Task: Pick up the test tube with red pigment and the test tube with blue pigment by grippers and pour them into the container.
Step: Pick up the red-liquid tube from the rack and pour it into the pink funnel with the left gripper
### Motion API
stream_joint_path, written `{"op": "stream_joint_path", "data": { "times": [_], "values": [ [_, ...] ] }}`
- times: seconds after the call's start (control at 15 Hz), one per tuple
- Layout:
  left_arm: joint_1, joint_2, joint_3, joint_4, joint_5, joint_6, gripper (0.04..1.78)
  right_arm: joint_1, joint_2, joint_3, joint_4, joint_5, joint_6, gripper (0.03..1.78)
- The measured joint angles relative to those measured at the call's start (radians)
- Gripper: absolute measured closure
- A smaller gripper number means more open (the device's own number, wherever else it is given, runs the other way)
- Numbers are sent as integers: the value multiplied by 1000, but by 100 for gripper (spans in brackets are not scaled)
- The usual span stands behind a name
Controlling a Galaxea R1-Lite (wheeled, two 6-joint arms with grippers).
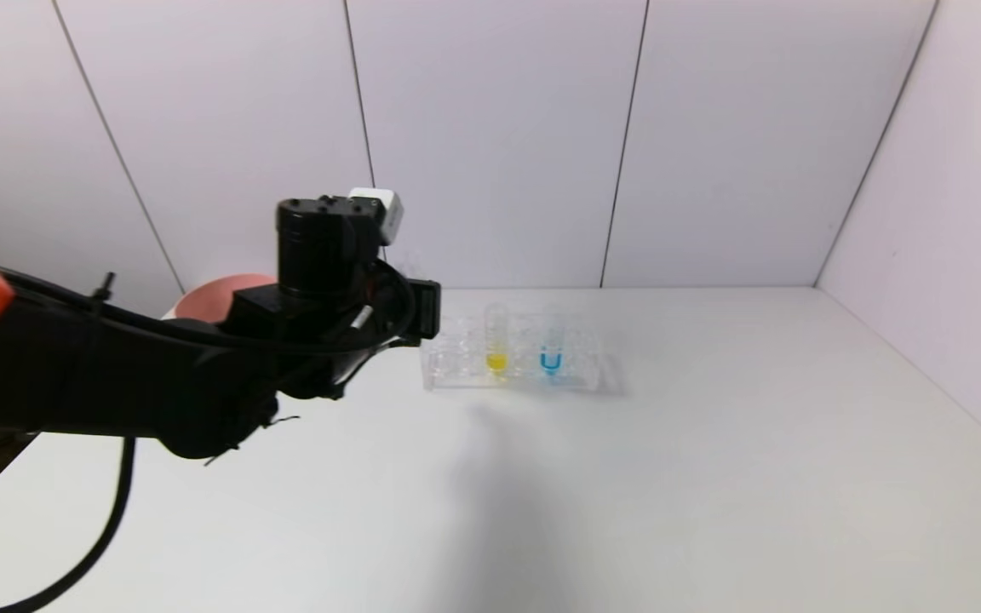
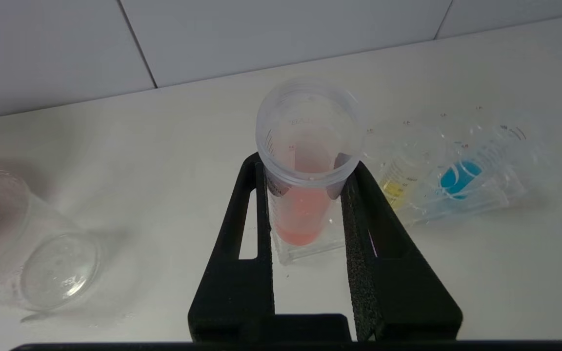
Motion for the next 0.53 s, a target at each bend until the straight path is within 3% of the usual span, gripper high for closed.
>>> {"op": "stream_joint_path", "data": {
  "times": [0.13,0.53],
  "values": [
    [122,-80,37,85,-177,30,138,0,0,0,0,0,0,4],
    [597,-209,142,194,-780,293,138,0,0,0,0,0,0,4]
  ]
}}
